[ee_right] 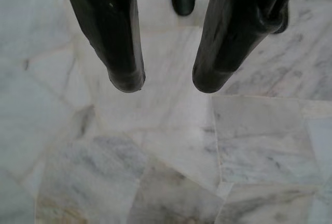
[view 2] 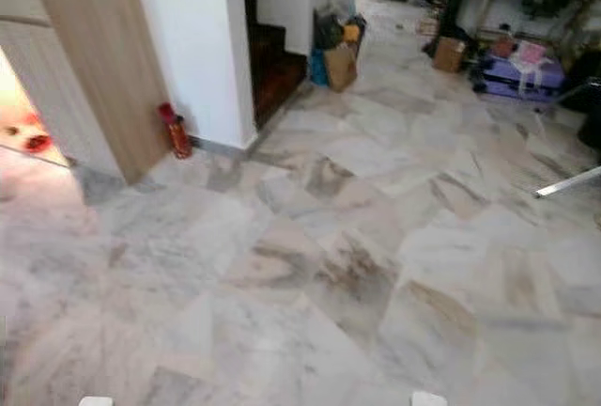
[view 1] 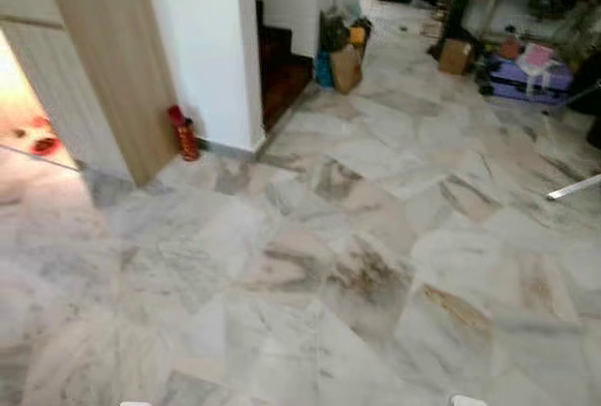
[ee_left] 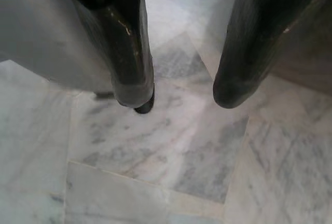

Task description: Move the pillow to the sofa from floor

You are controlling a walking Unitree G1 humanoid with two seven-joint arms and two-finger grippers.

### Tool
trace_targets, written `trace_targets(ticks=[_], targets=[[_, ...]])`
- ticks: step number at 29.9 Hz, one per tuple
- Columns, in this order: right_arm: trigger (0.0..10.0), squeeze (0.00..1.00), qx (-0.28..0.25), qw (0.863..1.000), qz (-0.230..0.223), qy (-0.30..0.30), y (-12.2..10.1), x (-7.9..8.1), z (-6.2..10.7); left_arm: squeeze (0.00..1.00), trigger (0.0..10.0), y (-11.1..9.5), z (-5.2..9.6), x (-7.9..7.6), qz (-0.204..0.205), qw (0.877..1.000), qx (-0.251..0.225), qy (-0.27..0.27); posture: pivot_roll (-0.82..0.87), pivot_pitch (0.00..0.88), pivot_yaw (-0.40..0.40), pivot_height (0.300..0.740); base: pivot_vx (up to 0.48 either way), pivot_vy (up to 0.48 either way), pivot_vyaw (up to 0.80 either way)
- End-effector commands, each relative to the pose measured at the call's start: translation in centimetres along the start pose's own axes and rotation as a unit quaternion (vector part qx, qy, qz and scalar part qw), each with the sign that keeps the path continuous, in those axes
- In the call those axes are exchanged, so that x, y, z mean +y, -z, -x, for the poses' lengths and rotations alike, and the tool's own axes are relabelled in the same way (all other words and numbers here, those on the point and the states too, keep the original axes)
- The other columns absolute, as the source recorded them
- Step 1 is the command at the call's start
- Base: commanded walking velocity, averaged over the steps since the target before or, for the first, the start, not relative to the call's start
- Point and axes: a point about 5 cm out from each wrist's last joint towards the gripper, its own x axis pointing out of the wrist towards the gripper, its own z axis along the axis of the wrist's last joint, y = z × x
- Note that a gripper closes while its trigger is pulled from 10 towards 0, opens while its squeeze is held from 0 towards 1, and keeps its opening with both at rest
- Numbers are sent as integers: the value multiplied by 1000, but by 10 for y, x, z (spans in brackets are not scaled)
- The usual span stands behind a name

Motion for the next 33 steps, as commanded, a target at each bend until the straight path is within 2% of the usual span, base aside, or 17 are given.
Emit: trace_targets(ticks=[1,17,20,23,33], targets=[[10000,0,-4,1000,1,-11,-4,9,-2,0,10000,7,3,6,-3,1000,13,-6,-51,0,-18,740,0,0,800],[10000,0,12,1000,4,-12,6,6,1,0,10000,12,5,8,-11,1000,21,-8,-42,0,-9,740,0,0,800],[10000,0,15,1000,5,-15,7,7,1,0,10000,11,4,6,-41,999,29,9,-52,3,-7,740,0,0,800],[10000,0,13,1000,3,-14,6,7,0,0,10000,10,4,7,-23,999,23,0,-49,12,-9,740,0,0,800],[10000,0,8,1000,6,-17,2,8,0,0,10000,11,4,6,-33,999,32,2,-38,26,-13,740,0,0,800]])
